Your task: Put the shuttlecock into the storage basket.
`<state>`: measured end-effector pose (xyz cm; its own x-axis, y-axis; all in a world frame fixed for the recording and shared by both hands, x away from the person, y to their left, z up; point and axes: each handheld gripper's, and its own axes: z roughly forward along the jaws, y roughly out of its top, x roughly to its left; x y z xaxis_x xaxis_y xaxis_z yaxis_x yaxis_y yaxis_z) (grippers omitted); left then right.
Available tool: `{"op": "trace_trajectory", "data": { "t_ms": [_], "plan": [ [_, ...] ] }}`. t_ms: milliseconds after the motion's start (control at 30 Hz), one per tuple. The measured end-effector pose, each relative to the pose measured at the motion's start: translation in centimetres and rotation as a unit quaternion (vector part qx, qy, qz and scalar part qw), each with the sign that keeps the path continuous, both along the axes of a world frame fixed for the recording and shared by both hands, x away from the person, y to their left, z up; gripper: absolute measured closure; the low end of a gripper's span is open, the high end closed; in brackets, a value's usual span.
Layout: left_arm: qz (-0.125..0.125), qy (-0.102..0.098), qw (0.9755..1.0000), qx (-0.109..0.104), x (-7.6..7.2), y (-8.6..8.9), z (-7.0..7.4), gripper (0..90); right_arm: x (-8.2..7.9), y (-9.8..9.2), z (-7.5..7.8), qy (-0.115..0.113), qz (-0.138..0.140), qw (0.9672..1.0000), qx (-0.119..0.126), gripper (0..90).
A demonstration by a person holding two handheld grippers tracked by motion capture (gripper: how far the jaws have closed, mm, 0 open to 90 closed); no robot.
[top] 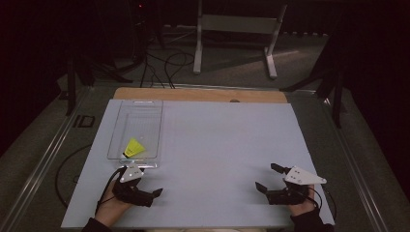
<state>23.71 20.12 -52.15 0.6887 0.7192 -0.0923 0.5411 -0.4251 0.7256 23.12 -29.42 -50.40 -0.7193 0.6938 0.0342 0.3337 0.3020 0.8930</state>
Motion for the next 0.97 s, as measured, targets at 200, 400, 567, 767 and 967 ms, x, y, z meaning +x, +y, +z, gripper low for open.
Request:
{"op": "trace_trajectory", "data": {
  "t_ms": [200,400,567,767,967],
  "plan": [
    [0.012,-0.01,0.9999,0.004,-0.13,0.57,0.06,0.3,0.02,0.0,-0.06,0.0,0.001,1.0,-0.001,9.9],
    [0.022,-0.018,0.9996,-0.007,-0.12,0.89,0.01,0.4,0.07,0.12,-0.17,0.005,0.004,1.0,-0.004,9.9],
    [0.03,-0.026,0.9992,-0.01,-0.09,0.79,-0.14,0.4,0.08,0.07,-0.19,0.004,0.002,1.0,-0.003,9.9],
    [0.033,-0.036,0.9988,-0.005,-0.21,0.44,-0.23,0.4,0.05,0.06,-0.17,0.003,0.002,1.0,-0.003,9.9],
    [0.036,-0.043,0.9984,-0.006,-0.26,0.33,-0.33,0.5,0.09,0.08,-0.22,0.004,0.003,1.0,-0.005,9.9]
  ]
}}
